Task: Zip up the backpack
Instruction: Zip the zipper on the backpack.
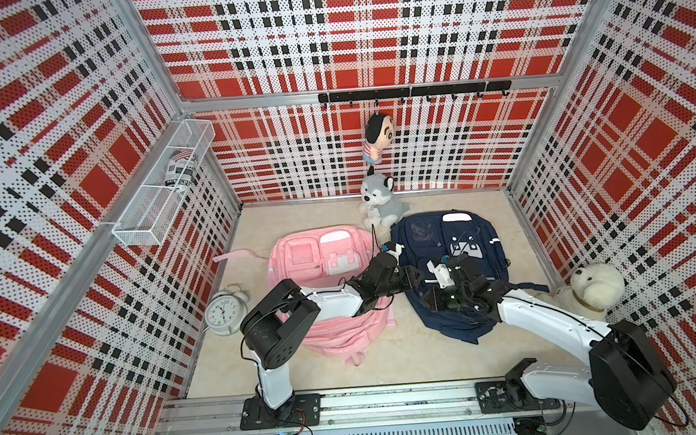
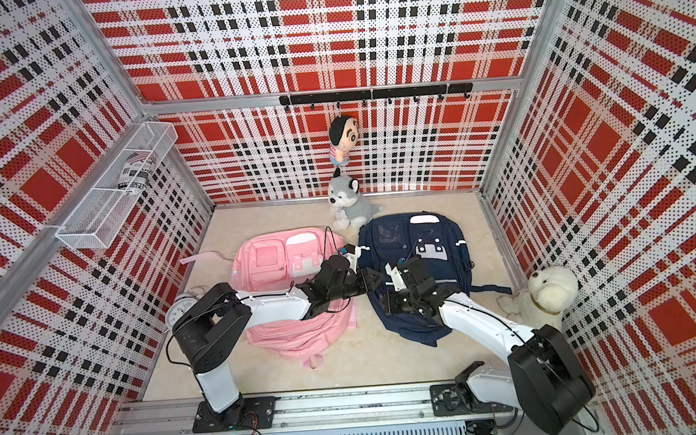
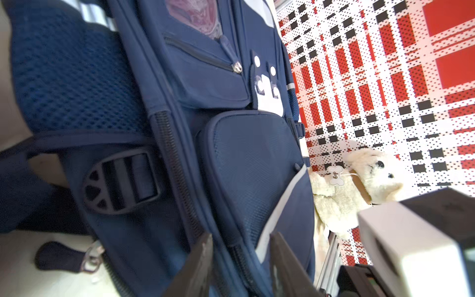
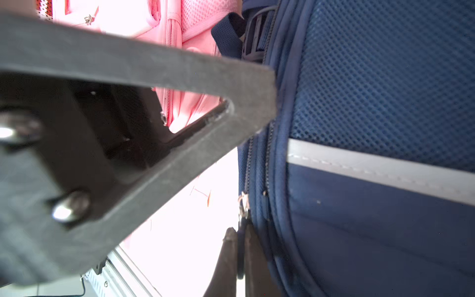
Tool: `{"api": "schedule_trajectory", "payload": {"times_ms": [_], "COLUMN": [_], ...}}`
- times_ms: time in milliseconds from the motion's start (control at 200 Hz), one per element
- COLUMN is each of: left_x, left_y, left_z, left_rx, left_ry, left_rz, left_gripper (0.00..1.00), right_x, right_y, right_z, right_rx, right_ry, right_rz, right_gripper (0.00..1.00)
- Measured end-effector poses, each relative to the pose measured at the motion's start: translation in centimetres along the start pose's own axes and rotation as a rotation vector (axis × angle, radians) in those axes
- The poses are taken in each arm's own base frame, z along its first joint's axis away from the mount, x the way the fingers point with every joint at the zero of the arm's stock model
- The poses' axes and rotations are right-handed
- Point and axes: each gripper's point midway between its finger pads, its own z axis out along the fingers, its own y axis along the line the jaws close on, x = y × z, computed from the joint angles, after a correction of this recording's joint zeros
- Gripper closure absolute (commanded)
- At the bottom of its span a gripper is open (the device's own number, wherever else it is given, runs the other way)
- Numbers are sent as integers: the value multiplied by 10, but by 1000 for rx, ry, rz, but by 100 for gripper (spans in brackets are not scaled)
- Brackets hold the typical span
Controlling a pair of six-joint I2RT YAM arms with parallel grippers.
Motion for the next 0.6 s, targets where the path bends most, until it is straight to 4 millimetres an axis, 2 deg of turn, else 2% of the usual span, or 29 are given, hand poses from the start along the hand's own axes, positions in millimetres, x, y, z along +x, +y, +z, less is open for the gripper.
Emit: {"api": "schedule_trajectory", "payload": {"times_ms": [251, 376, 601], "left_x": [11, 12, 15], "left_y": [15, 16, 23], "left_z": [-2, -1, 9], "left_rx": [-32, -35, -44], "left_ry": [22, 25, 34], "left_rz": [-33, -40, -51], "left_gripper": [64, 65, 66], "right_x": [-2, 1, 2], "right_y": [-2, -1, -2], "right_z": [0, 3, 4], "right_rx": [17, 17, 24], "right_ry": [6, 19, 22], "right_rz": [-13, -19, -22], "right_gripper": [100, 100, 100]}}
